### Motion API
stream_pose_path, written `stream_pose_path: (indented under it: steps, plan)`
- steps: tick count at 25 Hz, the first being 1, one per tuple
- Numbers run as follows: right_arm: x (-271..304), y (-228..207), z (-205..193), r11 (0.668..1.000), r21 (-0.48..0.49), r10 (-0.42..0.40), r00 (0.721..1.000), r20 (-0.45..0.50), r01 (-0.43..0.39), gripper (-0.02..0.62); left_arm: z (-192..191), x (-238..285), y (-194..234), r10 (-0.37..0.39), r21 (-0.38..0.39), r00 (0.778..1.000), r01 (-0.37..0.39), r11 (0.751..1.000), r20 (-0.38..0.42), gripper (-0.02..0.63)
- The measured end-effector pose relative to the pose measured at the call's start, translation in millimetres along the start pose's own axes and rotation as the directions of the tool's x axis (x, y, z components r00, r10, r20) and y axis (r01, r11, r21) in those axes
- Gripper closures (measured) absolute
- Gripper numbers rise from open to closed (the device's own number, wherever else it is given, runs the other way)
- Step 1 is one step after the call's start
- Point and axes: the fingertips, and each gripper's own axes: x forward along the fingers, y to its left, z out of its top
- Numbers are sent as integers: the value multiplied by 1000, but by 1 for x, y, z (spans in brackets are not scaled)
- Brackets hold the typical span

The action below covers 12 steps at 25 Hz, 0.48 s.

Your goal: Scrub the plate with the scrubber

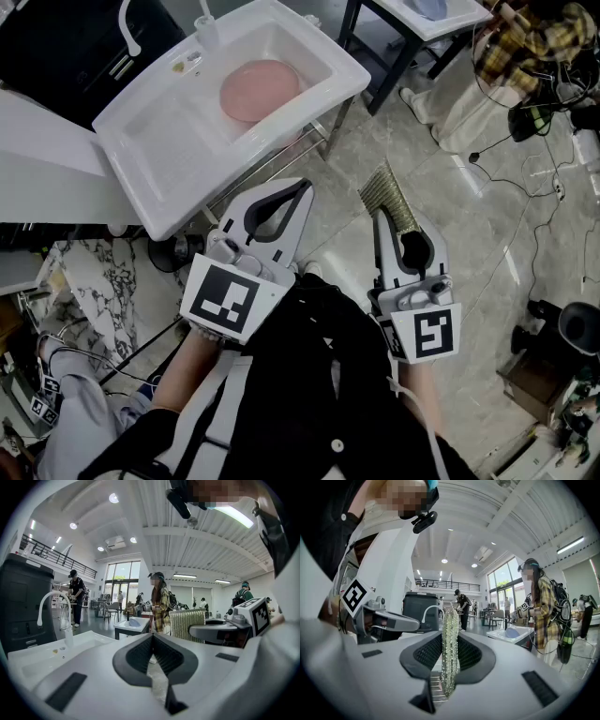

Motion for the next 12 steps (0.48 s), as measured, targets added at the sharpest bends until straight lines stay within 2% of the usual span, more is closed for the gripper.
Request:
stream_pose_path:
  steps: [4, 12]
  plan:
    - [0, 3, 4, 1000, 14, 13, 1000, 23, -14, 515, 0, -1, -1, -2, 0, 1000, 2, 1000, -2, 606]
    - [3, -1, 4, 1000, 8, 11, 1000, 12, -11, 514, 1, 2, 1, 1, -3, 1000, -1, 1000, -1, 606]
